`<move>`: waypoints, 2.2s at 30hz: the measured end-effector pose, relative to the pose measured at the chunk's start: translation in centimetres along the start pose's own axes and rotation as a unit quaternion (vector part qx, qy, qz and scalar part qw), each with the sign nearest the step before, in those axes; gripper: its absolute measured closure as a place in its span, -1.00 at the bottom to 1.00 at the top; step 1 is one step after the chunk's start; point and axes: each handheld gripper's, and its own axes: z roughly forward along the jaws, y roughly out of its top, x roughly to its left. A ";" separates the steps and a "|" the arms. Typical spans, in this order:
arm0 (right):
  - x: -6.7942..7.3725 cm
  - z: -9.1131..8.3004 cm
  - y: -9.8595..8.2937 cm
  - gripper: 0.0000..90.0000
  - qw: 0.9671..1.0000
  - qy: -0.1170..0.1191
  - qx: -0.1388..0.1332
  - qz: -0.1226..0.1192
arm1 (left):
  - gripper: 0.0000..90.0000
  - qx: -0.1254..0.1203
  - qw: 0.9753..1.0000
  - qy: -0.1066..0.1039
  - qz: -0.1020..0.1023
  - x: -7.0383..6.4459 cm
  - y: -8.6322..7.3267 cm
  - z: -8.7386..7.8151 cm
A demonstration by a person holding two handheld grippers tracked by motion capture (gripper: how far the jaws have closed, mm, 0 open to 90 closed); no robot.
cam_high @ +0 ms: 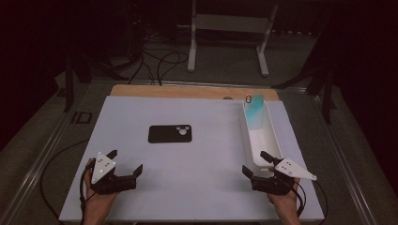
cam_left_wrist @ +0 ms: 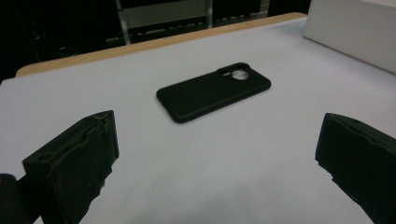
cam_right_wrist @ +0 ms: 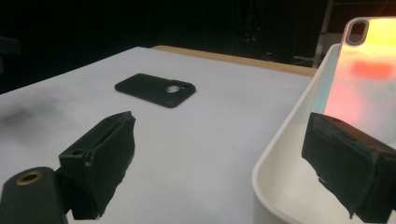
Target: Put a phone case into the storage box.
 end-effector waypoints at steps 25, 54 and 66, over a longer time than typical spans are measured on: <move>-0.4 -0.4 -0.5 -0.79 1.000 -0.007 -0.012 0.005 | -1.00 0.044 0.998 -0.042 0.033 0.8 5.8 6.6; -0.3 -0.3 -0.5 -0.79 1.000 -0.006 -0.012 0.009 | 0.43 0.130 0.991 -0.015 -0.024 3.3 7.1 16.9; -0.5 -0.4 -0.6 -0.78 1.000 -0.010 -0.012 0.018 | 1.00 0.167 0.985 -0.009 -0.032 2.7 6.6 21.5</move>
